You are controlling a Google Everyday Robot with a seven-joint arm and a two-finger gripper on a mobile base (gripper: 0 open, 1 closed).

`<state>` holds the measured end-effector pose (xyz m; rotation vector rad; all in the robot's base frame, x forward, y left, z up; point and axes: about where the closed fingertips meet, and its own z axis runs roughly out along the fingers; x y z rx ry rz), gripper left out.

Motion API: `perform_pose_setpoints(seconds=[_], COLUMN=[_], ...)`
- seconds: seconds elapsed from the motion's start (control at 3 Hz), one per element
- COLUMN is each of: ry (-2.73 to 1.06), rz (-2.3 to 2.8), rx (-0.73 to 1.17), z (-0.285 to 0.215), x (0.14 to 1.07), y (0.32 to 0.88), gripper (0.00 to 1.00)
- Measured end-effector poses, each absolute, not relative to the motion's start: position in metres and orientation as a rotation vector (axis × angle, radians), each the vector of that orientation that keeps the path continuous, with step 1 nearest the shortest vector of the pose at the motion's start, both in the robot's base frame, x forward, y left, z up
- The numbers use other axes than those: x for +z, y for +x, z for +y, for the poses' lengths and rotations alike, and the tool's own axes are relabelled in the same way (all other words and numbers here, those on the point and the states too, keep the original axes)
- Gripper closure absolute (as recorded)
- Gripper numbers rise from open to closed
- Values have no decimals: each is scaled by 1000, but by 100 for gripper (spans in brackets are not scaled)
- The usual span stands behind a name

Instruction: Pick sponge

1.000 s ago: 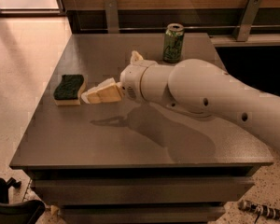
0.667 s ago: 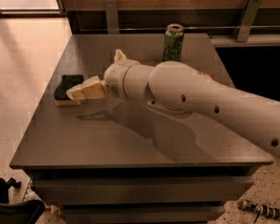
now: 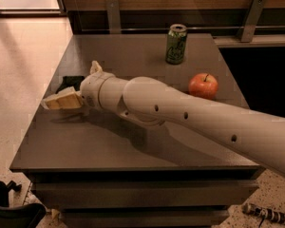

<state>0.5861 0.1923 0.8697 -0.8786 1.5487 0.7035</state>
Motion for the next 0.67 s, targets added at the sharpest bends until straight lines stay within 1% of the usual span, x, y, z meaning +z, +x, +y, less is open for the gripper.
perform_pose_setpoints(seconds=[0.67], ry=[-887], rz=[1642], rx=[732], z=[221], x=[832], y=[566], gripper=[0])
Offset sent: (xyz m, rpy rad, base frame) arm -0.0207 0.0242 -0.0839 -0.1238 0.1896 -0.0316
